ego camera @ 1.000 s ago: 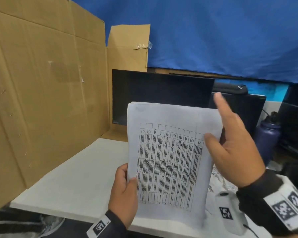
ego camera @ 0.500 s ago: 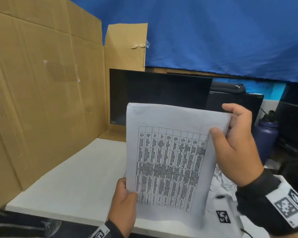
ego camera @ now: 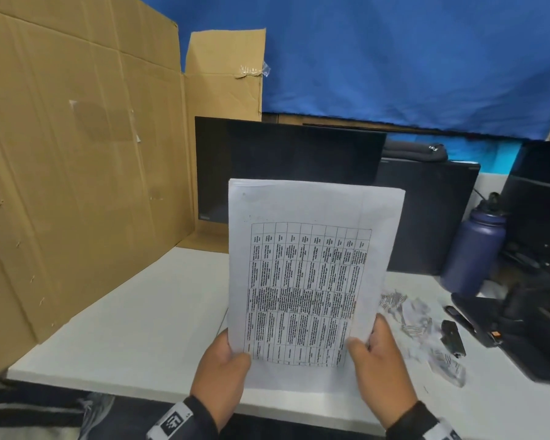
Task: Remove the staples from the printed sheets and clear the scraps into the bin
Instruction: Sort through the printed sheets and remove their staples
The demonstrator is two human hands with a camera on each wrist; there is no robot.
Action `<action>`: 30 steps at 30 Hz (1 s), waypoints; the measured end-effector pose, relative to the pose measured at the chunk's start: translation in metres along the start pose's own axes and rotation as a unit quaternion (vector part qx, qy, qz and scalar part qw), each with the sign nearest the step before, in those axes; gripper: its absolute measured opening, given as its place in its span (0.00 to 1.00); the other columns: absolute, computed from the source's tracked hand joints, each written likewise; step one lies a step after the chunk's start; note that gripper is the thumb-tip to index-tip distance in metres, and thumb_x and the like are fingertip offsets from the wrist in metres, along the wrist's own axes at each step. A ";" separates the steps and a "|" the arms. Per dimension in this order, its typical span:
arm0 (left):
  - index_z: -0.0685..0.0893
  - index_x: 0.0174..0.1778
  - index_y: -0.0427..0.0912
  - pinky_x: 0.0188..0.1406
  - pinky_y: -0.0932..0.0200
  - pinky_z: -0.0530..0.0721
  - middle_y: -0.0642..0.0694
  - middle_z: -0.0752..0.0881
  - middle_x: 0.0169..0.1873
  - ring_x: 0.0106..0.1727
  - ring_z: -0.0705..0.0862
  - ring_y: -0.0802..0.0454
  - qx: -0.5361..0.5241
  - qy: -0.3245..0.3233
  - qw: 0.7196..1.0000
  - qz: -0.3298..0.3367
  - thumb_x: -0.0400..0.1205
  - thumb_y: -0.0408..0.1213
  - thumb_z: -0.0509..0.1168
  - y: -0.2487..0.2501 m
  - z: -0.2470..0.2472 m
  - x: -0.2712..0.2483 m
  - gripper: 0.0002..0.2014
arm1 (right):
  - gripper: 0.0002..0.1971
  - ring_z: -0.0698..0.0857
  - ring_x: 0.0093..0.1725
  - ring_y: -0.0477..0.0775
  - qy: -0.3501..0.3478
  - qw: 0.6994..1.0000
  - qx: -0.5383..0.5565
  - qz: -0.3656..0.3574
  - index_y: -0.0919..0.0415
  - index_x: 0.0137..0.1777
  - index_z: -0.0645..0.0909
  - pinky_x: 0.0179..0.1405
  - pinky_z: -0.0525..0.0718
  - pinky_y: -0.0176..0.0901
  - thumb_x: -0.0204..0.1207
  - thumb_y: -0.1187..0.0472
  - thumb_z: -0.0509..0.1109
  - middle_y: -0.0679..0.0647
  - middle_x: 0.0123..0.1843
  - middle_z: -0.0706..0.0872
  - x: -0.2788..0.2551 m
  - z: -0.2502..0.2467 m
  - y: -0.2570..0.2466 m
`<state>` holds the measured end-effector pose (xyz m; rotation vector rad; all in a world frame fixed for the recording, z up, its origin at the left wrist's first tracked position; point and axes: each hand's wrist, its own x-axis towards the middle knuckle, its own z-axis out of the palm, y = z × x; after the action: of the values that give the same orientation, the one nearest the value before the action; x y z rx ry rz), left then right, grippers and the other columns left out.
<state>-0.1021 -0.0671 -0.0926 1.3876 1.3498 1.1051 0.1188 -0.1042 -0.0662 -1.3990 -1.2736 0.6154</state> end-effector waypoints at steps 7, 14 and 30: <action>0.86 0.55 0.59 0.59 0.56 0.87 0.66 0.92 0.49 0.54 0.90 0.63 0.005 0.008 0.999 0.043 0.82 0.34 0.71 0.000 0.002 -0.003 0.13 | 0.24 0.87 0.52 0.32 -0.015 0.998 -0.037 0.050 0.44 0.62 0.74 0.53 0.83 0.36 0.74 0.72 0.69 0.39 0.56 0.89 0.000 -0.002 0.022; 0.86 0.53 0.60 0.53 0.63 0.85 0.72 0.90 0.47 0.48 0.88 0.71 0.009 0.026 0.999 0.042 0.84 0.35 0.69 -0.002 0.008 -0.003 0.11 | 0.20 0.91 0.52 0.41 -0.028 0.998 -0.007 0.063 0.48 0.59 0.78 0.54 0.86 0.42 0.74 0.71 0.76 0.42 0.52 0.93 0.002 -0.016 0.021; 0.84 0.64 0.49 0.58 0.50 0.85 0.48 0.94 0.55 0.57 0.91 0.49 -0.157 0.006 0.987 0.040 0.76 0.27 0.70 -0.010 0.002 -0.001 0.21 | 0.19 0.85 0.55 0.32 0.041 0.997 -0.058 -0.025 0.38 0.63 0.78 0.54 0.78 0.34 0.85 0.66 0.59 0.30 0.54 0.88 -0.011 -0.015 0.002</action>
<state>-0.1020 -0.0680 -0.1027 1.2105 1.0808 1.3185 0.1297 -0.1192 -0.0668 -1.4677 -1.2911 0.4528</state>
